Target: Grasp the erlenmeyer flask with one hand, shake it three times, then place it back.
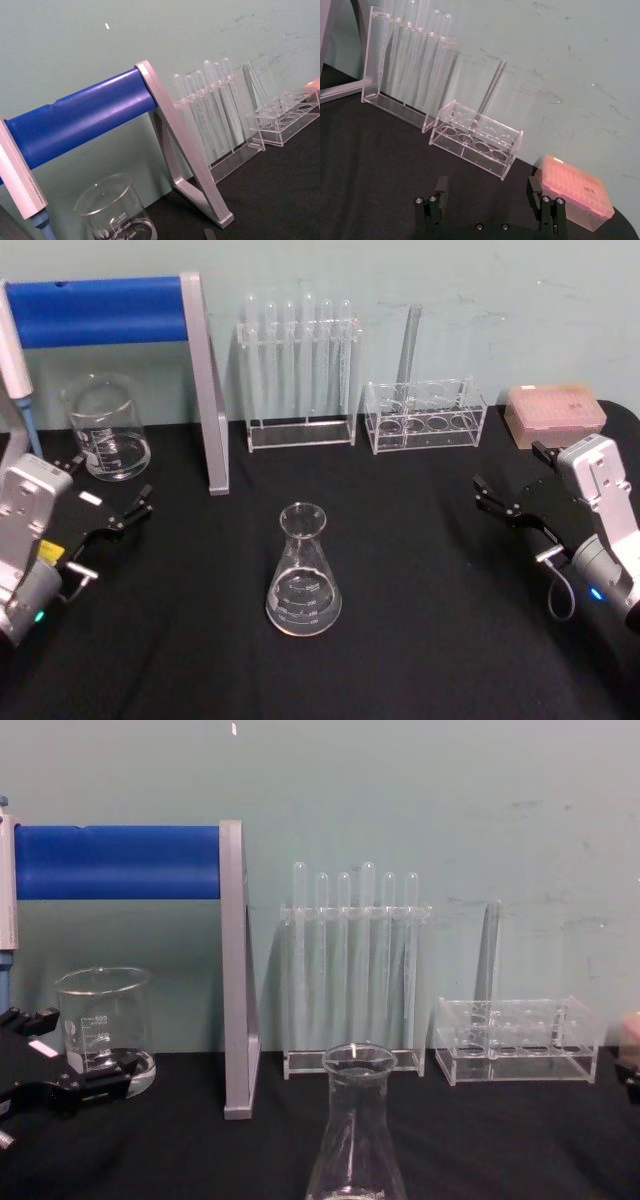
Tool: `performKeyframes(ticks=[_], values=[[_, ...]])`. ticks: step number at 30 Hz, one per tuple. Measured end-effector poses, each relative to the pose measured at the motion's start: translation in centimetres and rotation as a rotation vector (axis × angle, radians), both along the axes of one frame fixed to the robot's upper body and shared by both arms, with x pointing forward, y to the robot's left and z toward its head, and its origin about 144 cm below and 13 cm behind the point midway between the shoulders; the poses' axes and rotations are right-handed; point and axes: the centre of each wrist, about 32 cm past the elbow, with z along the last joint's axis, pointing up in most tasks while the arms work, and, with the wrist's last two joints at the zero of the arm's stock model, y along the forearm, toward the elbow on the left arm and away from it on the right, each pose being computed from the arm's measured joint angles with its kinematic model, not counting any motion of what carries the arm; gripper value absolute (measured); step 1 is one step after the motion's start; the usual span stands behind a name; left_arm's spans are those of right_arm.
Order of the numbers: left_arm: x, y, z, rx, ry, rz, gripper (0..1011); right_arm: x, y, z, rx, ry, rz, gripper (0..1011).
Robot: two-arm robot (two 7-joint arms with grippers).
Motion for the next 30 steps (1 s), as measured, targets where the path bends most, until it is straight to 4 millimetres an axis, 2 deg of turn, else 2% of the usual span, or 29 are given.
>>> performKeyframes(ticks=[30], values=[[0.0,0.0,0.0,0.0,0.0,0.0,1001,0.0,0.0,0.0,0.0,0.0,0.0,1000]])
